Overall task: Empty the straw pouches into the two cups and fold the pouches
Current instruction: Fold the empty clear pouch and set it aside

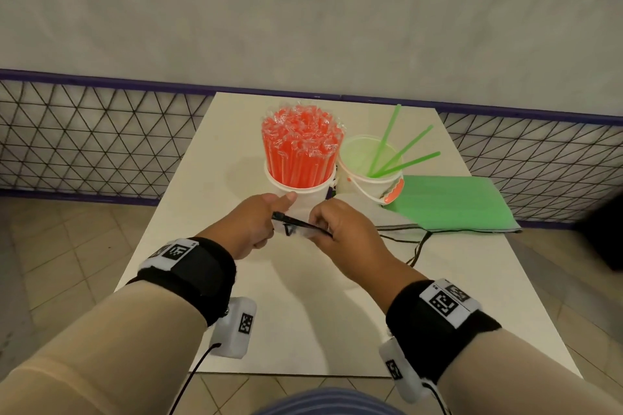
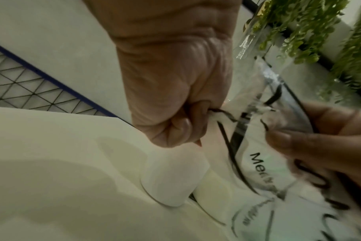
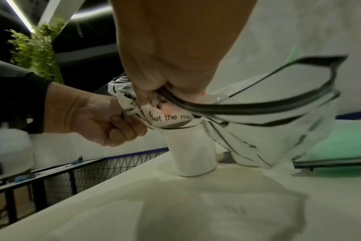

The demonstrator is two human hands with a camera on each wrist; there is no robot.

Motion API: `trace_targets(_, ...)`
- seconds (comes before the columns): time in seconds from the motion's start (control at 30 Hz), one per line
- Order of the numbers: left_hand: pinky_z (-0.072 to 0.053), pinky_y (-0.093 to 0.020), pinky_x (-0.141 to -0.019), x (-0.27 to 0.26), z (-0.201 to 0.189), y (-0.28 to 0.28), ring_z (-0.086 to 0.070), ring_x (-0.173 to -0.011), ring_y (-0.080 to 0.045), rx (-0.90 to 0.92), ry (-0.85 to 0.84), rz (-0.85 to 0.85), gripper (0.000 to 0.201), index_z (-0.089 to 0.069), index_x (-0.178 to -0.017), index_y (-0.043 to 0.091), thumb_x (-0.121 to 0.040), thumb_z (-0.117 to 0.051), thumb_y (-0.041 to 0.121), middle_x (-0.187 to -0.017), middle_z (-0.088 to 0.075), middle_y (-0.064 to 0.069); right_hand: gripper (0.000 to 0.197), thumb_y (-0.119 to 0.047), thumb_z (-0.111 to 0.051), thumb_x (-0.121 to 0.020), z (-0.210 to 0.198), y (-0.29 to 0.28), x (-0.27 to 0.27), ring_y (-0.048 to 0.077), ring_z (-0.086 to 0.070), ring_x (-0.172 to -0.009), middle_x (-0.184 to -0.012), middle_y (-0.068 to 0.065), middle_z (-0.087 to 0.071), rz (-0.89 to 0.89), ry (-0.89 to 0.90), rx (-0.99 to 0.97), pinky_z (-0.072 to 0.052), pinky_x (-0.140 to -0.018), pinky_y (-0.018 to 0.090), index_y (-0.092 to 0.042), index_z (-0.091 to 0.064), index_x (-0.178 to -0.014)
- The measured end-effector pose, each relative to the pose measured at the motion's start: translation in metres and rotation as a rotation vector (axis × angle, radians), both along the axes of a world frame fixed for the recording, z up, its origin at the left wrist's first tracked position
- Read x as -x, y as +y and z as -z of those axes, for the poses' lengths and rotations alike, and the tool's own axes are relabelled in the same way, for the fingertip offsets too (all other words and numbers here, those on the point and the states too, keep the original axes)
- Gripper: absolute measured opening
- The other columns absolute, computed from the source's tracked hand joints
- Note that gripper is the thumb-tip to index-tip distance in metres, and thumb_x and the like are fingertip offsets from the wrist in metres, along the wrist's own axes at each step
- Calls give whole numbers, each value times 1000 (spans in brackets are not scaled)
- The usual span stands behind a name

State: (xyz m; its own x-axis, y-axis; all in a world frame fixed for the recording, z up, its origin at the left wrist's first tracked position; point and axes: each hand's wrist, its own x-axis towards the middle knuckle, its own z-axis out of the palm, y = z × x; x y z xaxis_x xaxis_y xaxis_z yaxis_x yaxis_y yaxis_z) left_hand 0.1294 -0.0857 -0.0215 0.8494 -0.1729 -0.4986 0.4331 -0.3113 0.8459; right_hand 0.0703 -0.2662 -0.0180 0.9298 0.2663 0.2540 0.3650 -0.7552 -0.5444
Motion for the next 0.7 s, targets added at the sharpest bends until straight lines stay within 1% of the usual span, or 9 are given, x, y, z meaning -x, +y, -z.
trace_targets(0.17,-20,-25,-46,-3,3,14,-21,-48,-14,-62,-32,30,43,-55,-86,10,-93,-55,53,-66,-33,-6,22,-23,-78,-76,19,1,14,23,-53,-55,-69,1,-55,-125,-304,278,-35,-45,28,-16,-56,-77)
trace_targets(0.23,-21,-24,-46,-6,7,24,-21,-48,-13,-108,-56,50,41,-53,-84,10,-93,-58,49,-63,-31,-3,29,-15,-80,-73,34,-4,23,21,-50,-56,-70,2,-53,-196,-396,337,-33,-47,29,-17,-53,-83)
trace_targets(0.3,-30,-24,-51,-9,13,39,-32,-52,-14,-211,-42,122,40,-61,-91,11,-89,-61,51,-67,-41,-2,27,-9,-70,-75,46,-12,33,21,-48,-58,-73,3,-52,-291,-443,386,-34,-46,29,-16,-50,-92)
trace_targets(0.37,-46,-27,-71,-9,18,51,-53,-71,-18,-343,22,233,42,-66,-105,21,-85,-62,59,-85,-60,1,18,-12,-56,-79,55,-15,42,20,-48,-58,-76,3,-51,-383,-441,426,-35,-43,27,-16,-48,-95)
trace_targets(0.43,-46,-33,-95,-8,24,54,-62,-99,-20,-333,160,276,55,-66,-112,24,-81,-58,68,-106,-67,2,14,-14,-49,-82,65,-11,50,19,-49,-58,-78,4,-52,-485,-398,456,-37,-43,25,-16,-47,-96)
trace_targets(0.53,-45,-38,-104,-8,34,44,-64,-107,-21,-271,310,224,74,-70,-110,18,-73,-55,80,-110,-72,-1,11,-17,-50,-88,72,2,53,23,-53,-67,-88,8,-53,-625,-232,451,-47,-49,30,-14,-44,-97)
trace_targets(0.6,-50,-38,-98,-2,32,31,-67,-104,-23,-292,317,279,55,-69,-110,14,-82,-65,61,-107,-73,-2,31,-37,-64,-87,64,9,51,23,-55,-87,-103,6,-54,-582,68,356,-53,-71,38,-15,-50,-105)
trace_targets(0.67,-53,-35,-92,4,32,19,-65,-100,-23,-331,297,352,29,-68,-108,13,-87,-69,32,-108,-71,-2,59,-51,-79,-70,54,11,47,7,-54,-109,-120,-9,-57,-450,454,40,-47,-96,27,-27,-56,-119)
trace_targets(0.7,-53,-35,-91,4,32,15,-63,-97,-22,-325,285,327,22,-68,-106,13,-88,-68,25,-108,-69,-2,67,-52,-83,-65,53,11,43,0,-52,-114,-125,-16,-56,-388,564,-127,-43,-101,22,-34,-54,-123)
